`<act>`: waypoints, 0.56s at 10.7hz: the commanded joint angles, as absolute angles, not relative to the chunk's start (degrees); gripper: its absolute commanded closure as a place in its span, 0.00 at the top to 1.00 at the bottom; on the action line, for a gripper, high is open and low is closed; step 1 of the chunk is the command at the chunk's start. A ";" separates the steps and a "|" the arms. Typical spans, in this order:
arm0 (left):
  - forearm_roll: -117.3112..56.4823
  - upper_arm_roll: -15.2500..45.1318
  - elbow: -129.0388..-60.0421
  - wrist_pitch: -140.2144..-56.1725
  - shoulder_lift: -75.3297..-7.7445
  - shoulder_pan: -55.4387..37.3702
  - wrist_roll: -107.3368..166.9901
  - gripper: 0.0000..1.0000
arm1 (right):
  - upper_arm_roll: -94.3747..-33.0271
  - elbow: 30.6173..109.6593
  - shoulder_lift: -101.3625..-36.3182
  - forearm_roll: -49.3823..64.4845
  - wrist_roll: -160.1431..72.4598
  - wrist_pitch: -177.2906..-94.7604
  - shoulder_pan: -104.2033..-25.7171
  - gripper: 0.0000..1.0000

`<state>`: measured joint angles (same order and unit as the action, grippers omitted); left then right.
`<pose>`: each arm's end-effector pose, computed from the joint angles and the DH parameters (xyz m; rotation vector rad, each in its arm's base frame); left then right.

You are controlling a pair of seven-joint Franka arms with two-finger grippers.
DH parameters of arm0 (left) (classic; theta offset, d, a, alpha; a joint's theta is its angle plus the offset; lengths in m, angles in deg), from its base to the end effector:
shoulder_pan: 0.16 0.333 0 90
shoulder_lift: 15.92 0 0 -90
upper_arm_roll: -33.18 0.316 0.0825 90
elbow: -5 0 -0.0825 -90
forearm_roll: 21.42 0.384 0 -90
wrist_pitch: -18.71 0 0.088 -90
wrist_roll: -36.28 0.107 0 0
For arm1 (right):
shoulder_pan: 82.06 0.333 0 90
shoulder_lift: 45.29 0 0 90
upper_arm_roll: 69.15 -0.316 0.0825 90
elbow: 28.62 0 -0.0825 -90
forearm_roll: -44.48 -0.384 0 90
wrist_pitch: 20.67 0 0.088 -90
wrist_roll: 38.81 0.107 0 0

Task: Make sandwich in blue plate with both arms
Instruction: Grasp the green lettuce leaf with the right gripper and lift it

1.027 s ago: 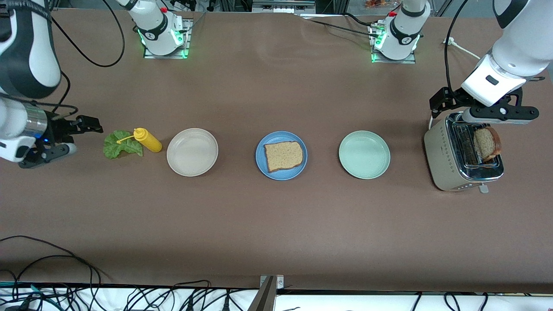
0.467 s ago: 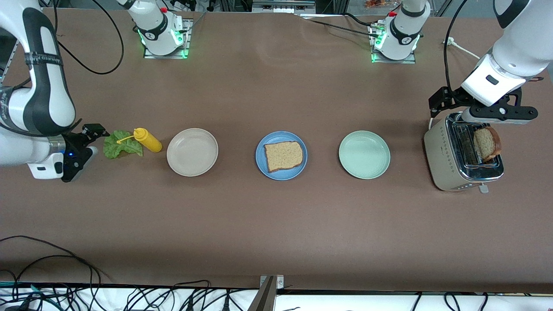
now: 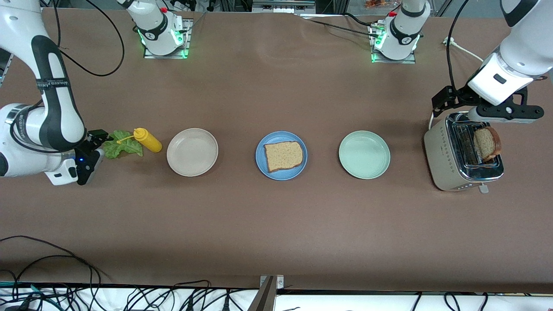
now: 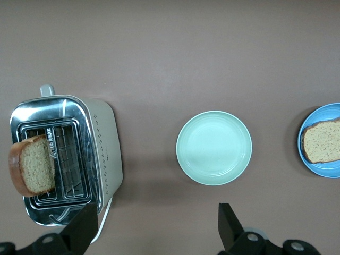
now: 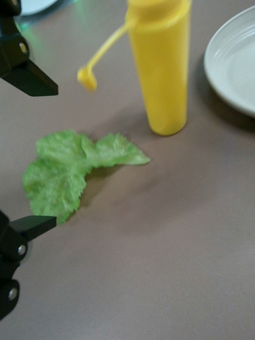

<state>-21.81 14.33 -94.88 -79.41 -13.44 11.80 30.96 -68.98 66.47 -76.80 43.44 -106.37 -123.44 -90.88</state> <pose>0.5456 -0.0699 0.5774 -3.1352 0.0412 -0.0172 0.6228 -0.0968 0.2631 -2.4796 -1.3782 0.4565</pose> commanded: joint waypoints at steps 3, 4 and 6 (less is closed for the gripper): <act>-23.18 30.25 -94.85 -77.71 -12.31 -1.19 36.09 1.00 | -69.50 73.49 -78.77 42.81 -111.23 -129.47 -92.69 1.00; -23.18 32.54 -94.41 -77.54 -12.31 -2.95 36.36 1.00 | -69.50 74.99 -79.12 42.73 -111.23 -131.48 -92.78 1.00; -23.88 34.32 -92.39 -76.13 -12.57 -4.03 37.07 1.00 | -69.50 75.53 -80.96 42.64 -111.41 -133.25 -92.96 0.93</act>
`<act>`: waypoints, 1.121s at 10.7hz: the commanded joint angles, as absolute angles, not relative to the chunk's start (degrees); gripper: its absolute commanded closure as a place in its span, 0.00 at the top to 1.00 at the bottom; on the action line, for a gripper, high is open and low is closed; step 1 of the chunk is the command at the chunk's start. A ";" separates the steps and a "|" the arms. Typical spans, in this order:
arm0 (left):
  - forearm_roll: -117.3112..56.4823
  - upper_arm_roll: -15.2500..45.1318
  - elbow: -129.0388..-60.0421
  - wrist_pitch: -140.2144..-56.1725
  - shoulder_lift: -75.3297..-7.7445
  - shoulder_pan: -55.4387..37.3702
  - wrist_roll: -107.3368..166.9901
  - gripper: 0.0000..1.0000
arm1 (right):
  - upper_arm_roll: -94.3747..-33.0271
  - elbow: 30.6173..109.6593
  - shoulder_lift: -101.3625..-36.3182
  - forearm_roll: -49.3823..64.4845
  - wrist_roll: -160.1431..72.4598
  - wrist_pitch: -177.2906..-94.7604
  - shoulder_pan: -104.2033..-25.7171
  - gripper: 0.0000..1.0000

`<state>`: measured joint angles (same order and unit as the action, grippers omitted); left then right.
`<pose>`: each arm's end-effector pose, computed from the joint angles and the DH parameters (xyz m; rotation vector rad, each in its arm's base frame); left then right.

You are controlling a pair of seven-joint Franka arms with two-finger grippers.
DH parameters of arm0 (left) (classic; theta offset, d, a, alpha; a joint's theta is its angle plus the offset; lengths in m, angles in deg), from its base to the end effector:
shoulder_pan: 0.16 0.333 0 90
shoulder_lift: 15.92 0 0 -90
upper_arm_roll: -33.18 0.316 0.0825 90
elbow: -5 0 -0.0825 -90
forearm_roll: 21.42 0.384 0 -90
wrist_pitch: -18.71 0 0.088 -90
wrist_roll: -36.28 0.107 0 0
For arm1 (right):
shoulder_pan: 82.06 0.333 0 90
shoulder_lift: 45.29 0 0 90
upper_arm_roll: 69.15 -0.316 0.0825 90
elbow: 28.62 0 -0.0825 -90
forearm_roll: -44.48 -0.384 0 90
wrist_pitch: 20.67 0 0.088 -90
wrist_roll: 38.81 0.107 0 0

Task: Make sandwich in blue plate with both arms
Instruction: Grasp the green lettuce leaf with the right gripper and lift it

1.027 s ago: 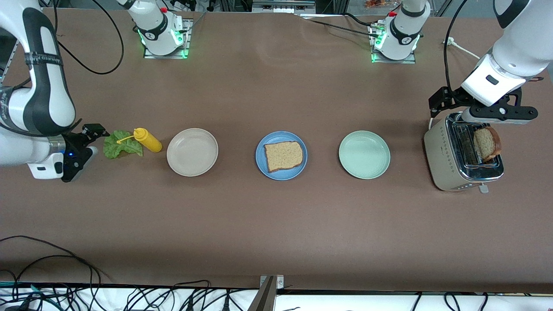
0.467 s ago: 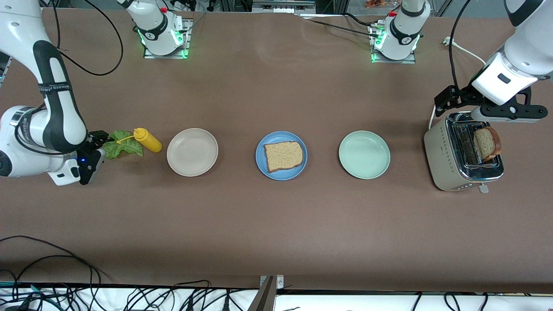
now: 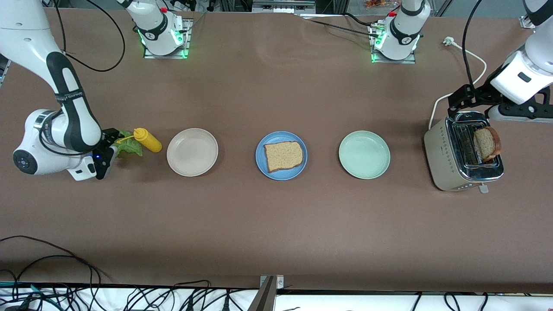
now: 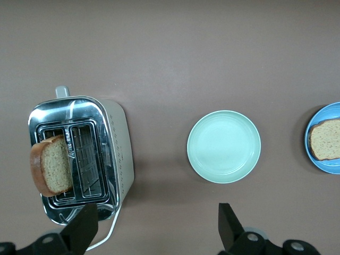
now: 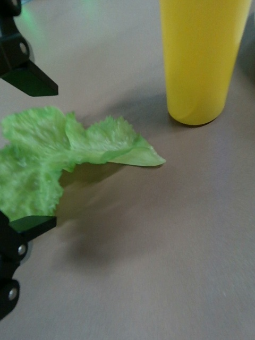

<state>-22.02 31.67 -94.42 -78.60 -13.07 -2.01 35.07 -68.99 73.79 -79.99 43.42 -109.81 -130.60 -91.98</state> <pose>0.5460 -0.0334 0.5849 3.1314 -0.0567 0.0196 0.5899 -0.1035 0.1853 -2.4037 -1.3969 0.4979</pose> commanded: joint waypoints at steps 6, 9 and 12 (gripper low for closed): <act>-25.03 35.11 -84.67 -74.29 -15.99 -3.15 36.98 1.00 | -69.85 75.01 -81.41 42.64 -111.32 -134.66 -93.13 0.77; -25.03 34.76 -80.97 -71.66 -18.02 -1.48 37.15 1.00 | -69.85 75.01 -82.03 42.55 -111.32 -134.40 -93.22 0.31; -24.85 34.85 -80.78 -71.29 -17.76 -1.57 39.79 1.00 | -69.85 73.26 -81.85 42.55 -111.32 -130.82 -93.39 0.02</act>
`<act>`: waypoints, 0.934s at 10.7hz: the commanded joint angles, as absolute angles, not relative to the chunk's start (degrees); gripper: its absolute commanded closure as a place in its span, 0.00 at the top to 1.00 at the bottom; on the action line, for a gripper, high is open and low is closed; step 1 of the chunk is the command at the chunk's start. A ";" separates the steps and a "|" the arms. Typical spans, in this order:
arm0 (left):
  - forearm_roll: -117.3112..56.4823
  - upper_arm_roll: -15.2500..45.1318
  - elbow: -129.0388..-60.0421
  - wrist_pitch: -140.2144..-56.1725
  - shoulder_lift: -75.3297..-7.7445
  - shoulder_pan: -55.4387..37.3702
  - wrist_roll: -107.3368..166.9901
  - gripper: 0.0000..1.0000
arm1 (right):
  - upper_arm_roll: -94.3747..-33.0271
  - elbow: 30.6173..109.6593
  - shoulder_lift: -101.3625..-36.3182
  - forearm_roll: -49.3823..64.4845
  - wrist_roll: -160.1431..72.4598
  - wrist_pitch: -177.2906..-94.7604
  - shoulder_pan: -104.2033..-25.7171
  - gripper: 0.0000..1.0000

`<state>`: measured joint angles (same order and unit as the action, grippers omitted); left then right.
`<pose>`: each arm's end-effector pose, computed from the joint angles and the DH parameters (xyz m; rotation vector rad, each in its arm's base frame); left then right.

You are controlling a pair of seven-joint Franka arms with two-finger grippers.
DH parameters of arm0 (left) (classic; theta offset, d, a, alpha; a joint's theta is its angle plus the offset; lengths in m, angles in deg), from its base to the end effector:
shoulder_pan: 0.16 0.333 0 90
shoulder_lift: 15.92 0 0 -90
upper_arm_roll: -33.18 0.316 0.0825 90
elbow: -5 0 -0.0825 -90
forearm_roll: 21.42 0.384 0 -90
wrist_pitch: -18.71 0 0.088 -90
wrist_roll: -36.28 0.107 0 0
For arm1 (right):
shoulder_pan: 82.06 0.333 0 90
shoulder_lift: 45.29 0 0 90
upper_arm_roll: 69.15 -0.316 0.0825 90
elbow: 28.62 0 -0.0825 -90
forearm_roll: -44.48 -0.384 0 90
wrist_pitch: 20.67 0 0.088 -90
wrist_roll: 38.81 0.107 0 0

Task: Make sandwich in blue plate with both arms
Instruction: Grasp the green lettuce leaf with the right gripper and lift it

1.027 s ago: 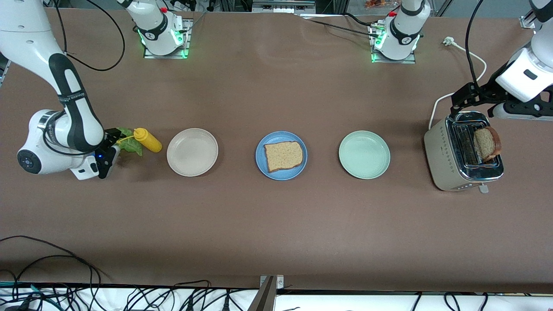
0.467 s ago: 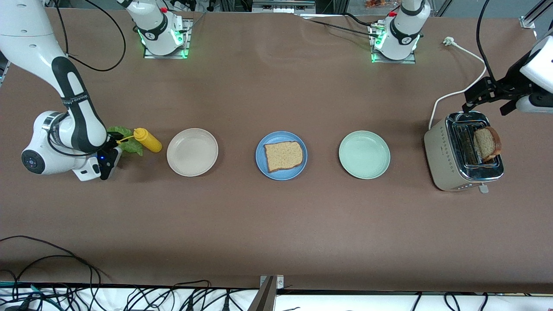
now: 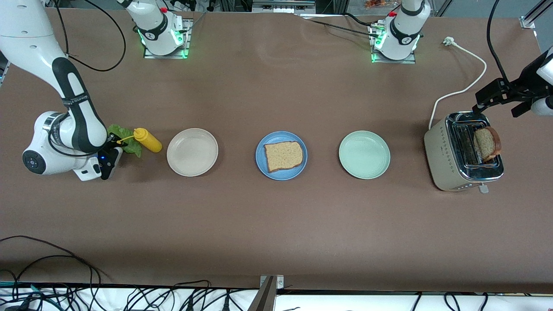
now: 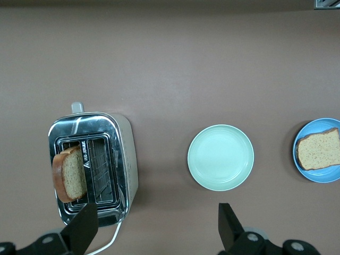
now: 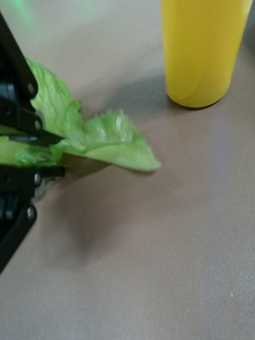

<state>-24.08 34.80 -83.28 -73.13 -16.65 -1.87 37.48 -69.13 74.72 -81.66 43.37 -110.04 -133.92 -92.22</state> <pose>0.5622 -0.0058 0.6346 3.0949 -0.0343 0.0771 0.5870 -0.1042 0.1640 -2.4106 -1.4022 0.4827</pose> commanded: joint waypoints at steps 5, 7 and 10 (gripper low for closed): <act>-24.94 34.76 -81.05 -71.29 -17.94 -1.83 39.62 1.00 | -69.85 58.96 -81.59 43.17 -110.88 -115.54 -92.87 0.00; -24.94 34.76 -81.14 -71.29 -17.94 -1.74 39.62 1.00 | -69.94 52.53 -81.41 43.61 -110.79 -107.45 -92.69 0.00; -24.94 34.76 -81.31 -71.29 -18.03 -1.65 39.88 1.00 | -70.20 44.00 -80.80 43.26 -110.36 -95.59 -92.34 0.00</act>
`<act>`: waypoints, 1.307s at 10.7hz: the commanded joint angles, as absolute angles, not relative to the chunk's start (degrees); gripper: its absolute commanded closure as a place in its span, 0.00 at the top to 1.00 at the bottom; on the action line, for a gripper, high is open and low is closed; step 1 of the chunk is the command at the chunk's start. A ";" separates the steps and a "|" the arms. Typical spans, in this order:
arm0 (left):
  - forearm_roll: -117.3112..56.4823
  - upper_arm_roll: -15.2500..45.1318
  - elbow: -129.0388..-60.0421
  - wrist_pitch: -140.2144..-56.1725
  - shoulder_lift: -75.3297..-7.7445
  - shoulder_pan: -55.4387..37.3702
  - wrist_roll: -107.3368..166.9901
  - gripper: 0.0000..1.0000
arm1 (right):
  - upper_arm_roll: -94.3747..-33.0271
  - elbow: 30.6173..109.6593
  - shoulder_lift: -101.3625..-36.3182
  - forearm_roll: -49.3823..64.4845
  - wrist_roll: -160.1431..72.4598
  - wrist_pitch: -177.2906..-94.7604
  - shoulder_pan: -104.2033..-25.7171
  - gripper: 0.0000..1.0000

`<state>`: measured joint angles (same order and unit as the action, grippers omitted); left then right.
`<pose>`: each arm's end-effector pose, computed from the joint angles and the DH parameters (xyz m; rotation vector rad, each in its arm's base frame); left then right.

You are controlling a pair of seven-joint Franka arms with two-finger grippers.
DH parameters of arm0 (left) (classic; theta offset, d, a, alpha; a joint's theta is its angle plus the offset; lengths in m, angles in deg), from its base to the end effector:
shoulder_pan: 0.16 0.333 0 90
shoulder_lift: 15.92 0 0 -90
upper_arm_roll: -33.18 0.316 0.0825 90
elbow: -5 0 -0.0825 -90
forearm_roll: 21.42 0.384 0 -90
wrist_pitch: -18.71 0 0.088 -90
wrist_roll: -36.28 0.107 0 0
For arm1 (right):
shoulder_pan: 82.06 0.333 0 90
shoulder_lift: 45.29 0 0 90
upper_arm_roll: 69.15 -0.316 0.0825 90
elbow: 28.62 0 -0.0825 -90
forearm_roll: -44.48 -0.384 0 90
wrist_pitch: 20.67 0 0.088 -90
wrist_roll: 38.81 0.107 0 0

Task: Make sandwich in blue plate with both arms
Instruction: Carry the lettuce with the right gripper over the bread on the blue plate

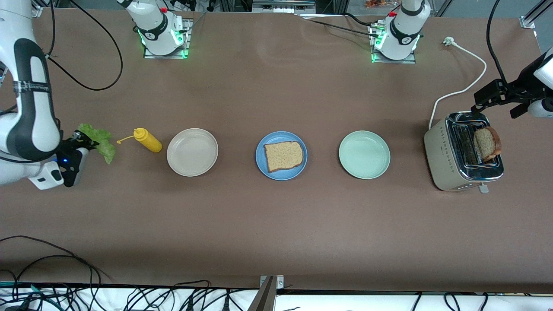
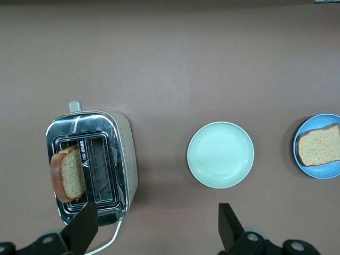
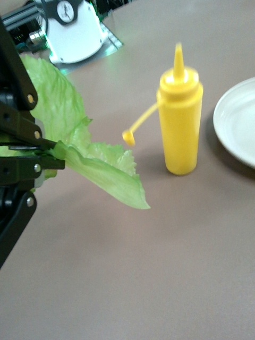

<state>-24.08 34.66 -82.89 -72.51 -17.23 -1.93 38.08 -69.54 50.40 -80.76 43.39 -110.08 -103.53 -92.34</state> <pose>0.5642 -0.0079 0.6312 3.0952 -0.0562 0.0555 0.6436 -0.1107 0.3212 -2.3324 -1.3794 0.5619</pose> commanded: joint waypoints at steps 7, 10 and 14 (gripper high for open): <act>-24.85 34.76 -81.14 -71.29 -18.55 -2.27 39.97 1.00 | -85.47 37.56 -78.60 42.81 -86.41 -94.58 -89.79 0.00; -24.59 34.76 -81.40 -71.21 -18.38 -2.01 39.88 1.00 | -91.81 37.74 -78.86 42.73 -72.08 -97.83 -88.92 0.00; -24.59 34.76 -81.49 -71.21 -18.38 -1.92 39.88 1.00 | -92.09 38.18 -79.65 42.55 -59.59 -103.62 -82.87 0.00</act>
